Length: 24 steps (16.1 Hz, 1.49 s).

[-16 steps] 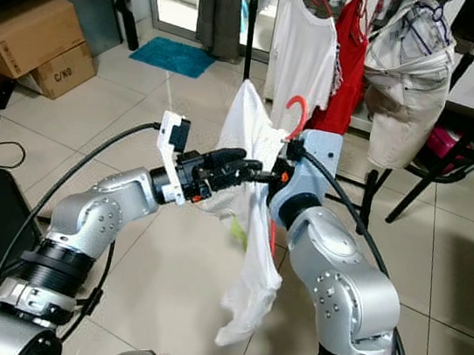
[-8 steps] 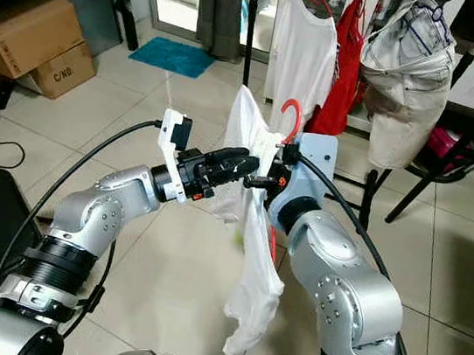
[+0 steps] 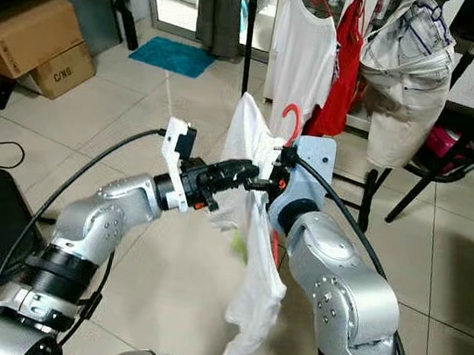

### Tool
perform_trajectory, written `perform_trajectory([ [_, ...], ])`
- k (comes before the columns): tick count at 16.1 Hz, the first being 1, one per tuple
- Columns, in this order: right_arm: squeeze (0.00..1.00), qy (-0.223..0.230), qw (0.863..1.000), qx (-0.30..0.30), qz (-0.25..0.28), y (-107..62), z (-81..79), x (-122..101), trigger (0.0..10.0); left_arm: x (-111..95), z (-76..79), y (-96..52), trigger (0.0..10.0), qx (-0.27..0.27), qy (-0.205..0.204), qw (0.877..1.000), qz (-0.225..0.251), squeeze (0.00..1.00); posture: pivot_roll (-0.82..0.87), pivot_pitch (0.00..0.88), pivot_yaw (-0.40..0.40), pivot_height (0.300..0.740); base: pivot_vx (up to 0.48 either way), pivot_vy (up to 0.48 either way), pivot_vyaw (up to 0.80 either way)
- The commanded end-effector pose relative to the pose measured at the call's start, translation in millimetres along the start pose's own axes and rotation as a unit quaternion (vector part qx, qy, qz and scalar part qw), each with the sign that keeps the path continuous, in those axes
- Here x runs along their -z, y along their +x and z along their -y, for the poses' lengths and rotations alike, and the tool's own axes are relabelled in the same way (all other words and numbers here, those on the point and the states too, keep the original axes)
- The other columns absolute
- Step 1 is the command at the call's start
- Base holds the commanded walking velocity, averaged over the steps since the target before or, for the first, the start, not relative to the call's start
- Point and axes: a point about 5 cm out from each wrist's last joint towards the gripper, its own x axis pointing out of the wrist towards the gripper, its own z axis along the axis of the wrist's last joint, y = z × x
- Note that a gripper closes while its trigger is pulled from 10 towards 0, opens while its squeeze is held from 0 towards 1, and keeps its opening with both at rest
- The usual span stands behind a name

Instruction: Hang hanger

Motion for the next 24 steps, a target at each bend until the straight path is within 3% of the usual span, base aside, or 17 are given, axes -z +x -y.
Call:
perform_trajectory([
  [1,0.0,-0.003,1.0,0.003,0.001,-1.4,0.1,-1,10.0,-3,2.1,-0.3,0.0,0.002,0.012,1.0,0.004,0.0,-0.04,0.041,0.089,0.74,0.0,0.0,0.0],
  [10,0.0,-0.008,1.0,0.009,0.003,-2.4,1.6,-1,10.0,-3,2.6,-6.5,0.0,0.01,-0.002,1.0,0.01,0.0,-0.04,0.035,0.101,0.74,0.0,0.0,0.0],
  [11,0.0,-0.009,1.0,0.01,0.004,-2.6,1.7,-1,10.0,-8,6.3,-7.7,7.6,0.018,0.007,0.999,0.027,0.0,-0.04,0.036,0.102,0.74,0.0,0.0,0.0],
  [12,0.0,-0.009,1.0,0.011,0.004,-2.6,1.9,-1,10.0,-12,5.9,-8.1,7.6,0.011,0.015,0.999,0.039,0.0,-0.04,0.036,0.102,0.74,0.0,0.0,0.0],
  [13,0.0,-0.01,1.0,0.011,0.005,-2.4,2.1,-1,10.0,-21,5.8,-8.7,10.0,0.01,0.054,0.997,0.063,1.0,-0.04,0.036,0.102,0.74,0.0,0.0,0.0],
  [15,0.0,-0.011,1.0,0.011,0.005,-1.9,2.2,-2,10.0,-23,7.4,-8.4,10.0,0.018,0.135,0.989,0.05,1.0,-0.03,0.033,0.102,0.74,0.0,0.0,0.0],
  [20,0.0,-0.014,1.0,0.009,0.007,-0.8,1.3,-3,10.0,-12,2.8,-6.9,10.0,0.008,0.131,0.99,0.04,1.0,-0.04,0.031,0.105,0.74,0.0,0.0,0.0],
  [24,0.0,-0.022,1.0,0.007,0.006,-0.9,1.1,-3,10.0,-15,2.4,-2.3,10.0,0.004,0.143,0.988,0.052,1.0,-0.04,0.028,0.102,0.74,0.0,0.0,0.0],
])
